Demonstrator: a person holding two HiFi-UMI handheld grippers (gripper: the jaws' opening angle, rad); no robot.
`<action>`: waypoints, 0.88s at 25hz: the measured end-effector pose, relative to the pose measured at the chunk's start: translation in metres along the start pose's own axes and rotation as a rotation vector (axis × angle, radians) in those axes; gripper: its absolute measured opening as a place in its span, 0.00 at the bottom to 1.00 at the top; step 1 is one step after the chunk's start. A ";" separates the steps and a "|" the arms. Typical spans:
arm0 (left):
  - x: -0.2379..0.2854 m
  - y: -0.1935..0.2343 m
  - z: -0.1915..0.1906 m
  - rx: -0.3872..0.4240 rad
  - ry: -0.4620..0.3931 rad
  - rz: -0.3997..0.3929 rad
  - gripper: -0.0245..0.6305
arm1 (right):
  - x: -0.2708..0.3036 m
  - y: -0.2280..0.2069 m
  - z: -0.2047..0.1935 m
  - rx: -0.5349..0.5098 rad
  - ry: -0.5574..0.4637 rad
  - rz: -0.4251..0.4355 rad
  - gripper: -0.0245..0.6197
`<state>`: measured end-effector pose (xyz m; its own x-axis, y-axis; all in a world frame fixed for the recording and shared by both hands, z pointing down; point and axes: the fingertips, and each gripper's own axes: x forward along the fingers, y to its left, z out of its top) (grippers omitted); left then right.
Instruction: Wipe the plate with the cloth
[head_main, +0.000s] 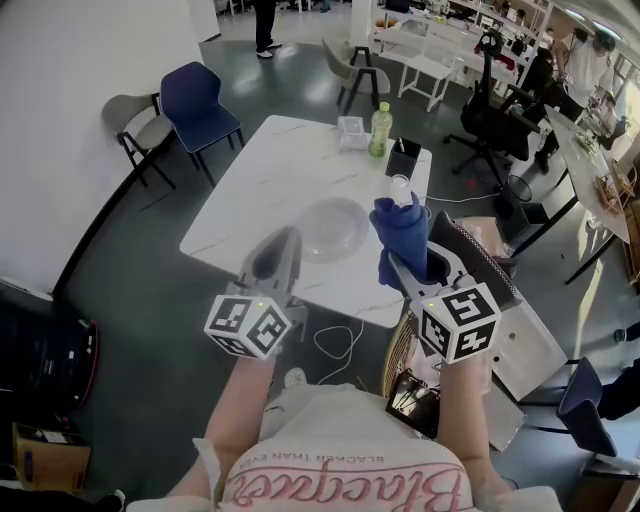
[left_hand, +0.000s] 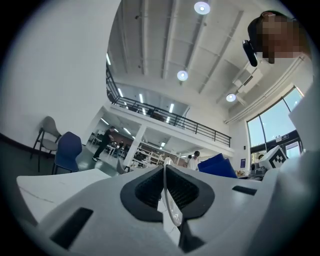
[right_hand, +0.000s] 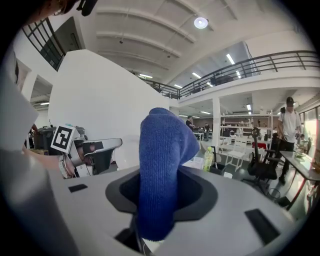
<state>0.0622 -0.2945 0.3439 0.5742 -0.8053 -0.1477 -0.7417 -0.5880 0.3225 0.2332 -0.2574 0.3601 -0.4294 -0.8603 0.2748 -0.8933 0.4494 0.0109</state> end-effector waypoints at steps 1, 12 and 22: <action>0.000 -0.001 -0.001 -0.005 0.000 0.000 0.06 | 0.000 0.000 -0.001 -0.005 0.003 -0.006 0.24; 0.001 0.003 0.002 -0.052 -0.015 0.010 0.06 | 0.002 -0.001 -0.005 0.027 0.008 -0.070 0.24; -0.002 0.005 0.003 -0.052 -0.019 0.013 0.06 | 0.005 0.007 -0.006 0.038 0.011 -0.061 0.24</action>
